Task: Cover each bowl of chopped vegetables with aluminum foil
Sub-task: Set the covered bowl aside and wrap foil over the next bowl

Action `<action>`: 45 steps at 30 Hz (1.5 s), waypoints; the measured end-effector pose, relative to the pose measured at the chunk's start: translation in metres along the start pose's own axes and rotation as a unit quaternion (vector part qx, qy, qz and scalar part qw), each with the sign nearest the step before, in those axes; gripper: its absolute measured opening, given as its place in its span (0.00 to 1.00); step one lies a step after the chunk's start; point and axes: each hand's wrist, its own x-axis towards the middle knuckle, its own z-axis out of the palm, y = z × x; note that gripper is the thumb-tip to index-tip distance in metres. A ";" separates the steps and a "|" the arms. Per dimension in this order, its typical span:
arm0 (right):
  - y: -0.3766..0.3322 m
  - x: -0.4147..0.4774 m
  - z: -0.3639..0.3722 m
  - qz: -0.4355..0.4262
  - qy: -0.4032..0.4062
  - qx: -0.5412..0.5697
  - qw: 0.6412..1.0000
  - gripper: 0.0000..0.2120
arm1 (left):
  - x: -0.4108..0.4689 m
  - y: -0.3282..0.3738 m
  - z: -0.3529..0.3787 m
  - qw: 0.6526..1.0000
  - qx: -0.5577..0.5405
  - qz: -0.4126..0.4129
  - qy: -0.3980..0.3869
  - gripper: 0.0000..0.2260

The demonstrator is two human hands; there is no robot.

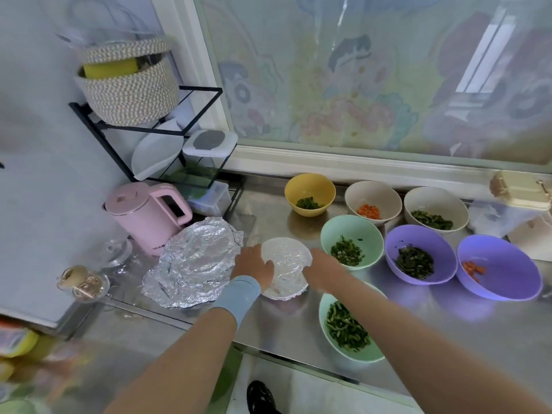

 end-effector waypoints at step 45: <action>-0.104 0.170 0.007 0.165 0.027 0.298 0.940 0.30 | 0.171 -0.026 -0.053 0.948 -0.288 -0.130 0.035 0.23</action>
